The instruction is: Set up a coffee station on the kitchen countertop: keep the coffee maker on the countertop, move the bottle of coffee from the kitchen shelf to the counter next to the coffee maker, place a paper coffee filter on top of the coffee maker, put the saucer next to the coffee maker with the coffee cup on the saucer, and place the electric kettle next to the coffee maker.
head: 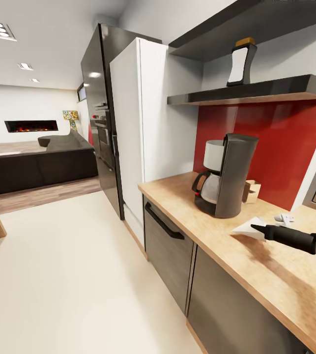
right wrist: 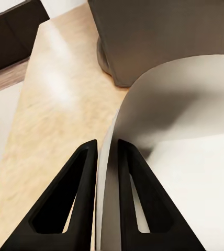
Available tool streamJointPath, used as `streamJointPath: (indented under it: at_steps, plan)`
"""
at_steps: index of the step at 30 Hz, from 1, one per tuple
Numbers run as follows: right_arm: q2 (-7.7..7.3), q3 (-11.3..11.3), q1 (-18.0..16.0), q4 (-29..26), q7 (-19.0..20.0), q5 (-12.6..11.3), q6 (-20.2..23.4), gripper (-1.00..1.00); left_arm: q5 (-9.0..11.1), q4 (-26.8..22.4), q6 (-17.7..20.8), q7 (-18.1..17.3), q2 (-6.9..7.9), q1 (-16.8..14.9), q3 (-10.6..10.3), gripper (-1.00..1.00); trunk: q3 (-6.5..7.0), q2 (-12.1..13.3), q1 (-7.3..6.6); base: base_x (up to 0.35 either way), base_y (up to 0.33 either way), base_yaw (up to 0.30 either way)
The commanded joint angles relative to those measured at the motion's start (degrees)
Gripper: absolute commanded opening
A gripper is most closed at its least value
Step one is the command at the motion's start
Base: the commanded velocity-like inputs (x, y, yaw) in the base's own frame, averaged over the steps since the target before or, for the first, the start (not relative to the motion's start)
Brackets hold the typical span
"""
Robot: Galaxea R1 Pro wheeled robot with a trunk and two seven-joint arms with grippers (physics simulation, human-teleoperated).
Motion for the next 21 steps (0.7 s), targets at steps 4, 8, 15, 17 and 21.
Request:
streamJointPath:
  at_steps: [4, 8, 15, 17, 21]
  plan:
    - [0.01, -0.12, -0.04, -0.1, 0.29, -0.11, 0.53, -1.0, -0.04, -0.08, -0.08, -0.01, 0.01, 0.02, 0.01, 1.0, 0.67, 1.59, -0.88, 0.0, 0.0, 0.0]
    - [0.01, -0.12, -0.04, -0.16, 0.34, -0.21, 0.49, -1.0, -0.04, -0.07, -0.08, -0.03, 0.01, 0.02, 0.01, 1.0, 1.39, 3.19, -1.76, 0.0, 0.0, 0.0]
    - [0.01, -0.12, 0.1, -2.76, 1.57, -0.14, 0.51, -1.0, -0.04, -0.11, -0.08, 0.0, 0.02, 0.02, 0.02, 1.0, 2.29, 5.2, -2.86, 0.0, 0.0, 0.0]
    - [0.01, -0.12, 0.16, -3.22, 1.72, -0.17, 0.52, -1.0, -0.04, -0.09, -0.08, -0.01, 0.02, 0.02, 0.02, 1.0, 2.29, 5.2, -2.86, 0.0, 0.0, 0.0]
    - [0.01, 0.0, 0.2, -3.64, 1.84, -0.23, 0.53, -1.0, -0.04, -0.11, -0.08, -0.02, 0.01, 0.02, 0.03, 1.0, 2.29, 5.2, -2.86, 0.0, 0.0, 0.0]
